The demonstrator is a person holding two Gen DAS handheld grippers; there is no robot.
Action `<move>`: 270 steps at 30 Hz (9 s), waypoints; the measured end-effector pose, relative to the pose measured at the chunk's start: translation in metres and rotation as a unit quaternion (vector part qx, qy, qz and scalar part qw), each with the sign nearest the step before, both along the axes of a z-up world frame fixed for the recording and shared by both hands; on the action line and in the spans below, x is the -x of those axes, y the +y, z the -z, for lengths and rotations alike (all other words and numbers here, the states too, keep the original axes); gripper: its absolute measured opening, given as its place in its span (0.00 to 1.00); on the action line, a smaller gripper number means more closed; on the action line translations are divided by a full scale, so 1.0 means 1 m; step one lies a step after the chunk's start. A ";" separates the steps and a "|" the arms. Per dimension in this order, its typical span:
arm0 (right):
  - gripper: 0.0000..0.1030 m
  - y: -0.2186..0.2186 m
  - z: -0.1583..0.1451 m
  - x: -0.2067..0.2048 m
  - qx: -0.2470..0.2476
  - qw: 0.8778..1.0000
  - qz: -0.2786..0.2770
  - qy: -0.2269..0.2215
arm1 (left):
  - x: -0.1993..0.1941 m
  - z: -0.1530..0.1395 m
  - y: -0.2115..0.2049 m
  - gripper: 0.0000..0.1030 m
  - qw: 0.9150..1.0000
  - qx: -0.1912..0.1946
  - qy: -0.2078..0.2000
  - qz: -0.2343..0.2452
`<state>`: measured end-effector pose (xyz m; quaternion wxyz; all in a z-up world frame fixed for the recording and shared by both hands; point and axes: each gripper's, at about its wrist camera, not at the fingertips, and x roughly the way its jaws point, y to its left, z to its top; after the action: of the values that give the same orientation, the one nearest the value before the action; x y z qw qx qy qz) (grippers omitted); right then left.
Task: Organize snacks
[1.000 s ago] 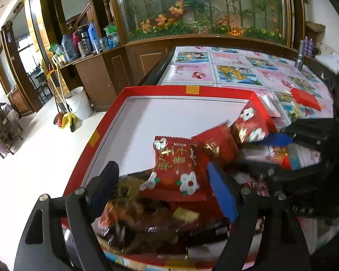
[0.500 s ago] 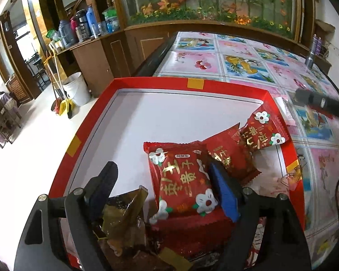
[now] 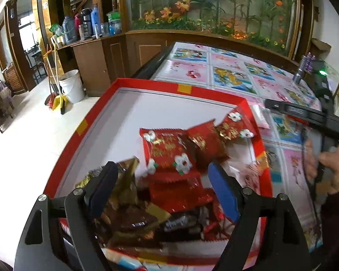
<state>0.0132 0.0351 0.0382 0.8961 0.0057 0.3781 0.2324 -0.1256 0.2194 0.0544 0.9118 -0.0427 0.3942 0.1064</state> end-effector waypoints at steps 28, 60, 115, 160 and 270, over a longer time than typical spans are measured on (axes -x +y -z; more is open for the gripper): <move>0.55 -0.084 -0.008 0.019 -0.033 0.997 -0.040 0.063 | 0.006 -0.014 -0.056 0.80 0.998 -0.013 -0.004 0.061; 0.74 -0.099 0.016 -0.039 0.153 0.986 -0.029 0.054 | -0.117 -0.001 -0.172 0.80 0.990 0.036 0.092 0.097; 0.46 -0.122 0.008 -0.041 0.104 0.990 0.015 0.096 | -0.100 0.026 -0.207 0.38 0.984 0.054 0.076 0.155; 0.46 -0.022 -0.016 0.111 -0.065 0.983 -0.110 0.133 | 0.048 -0.011 -0.087 0.39 0.989 0.086 -0.017 0.120; 0.67 -0.005 -0.046 0.196 -0.039 0.992 -0.111 -0.042 | 0.071 -0.064 -0.047 1.00 0.978 -0.150 -0.114 -0.088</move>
<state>-0.1828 0.0304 0.0842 0.8788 -0.0115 0.3294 0.3452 -0.1962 0.1726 0.1185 0.9340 0.0479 0.2619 0.2381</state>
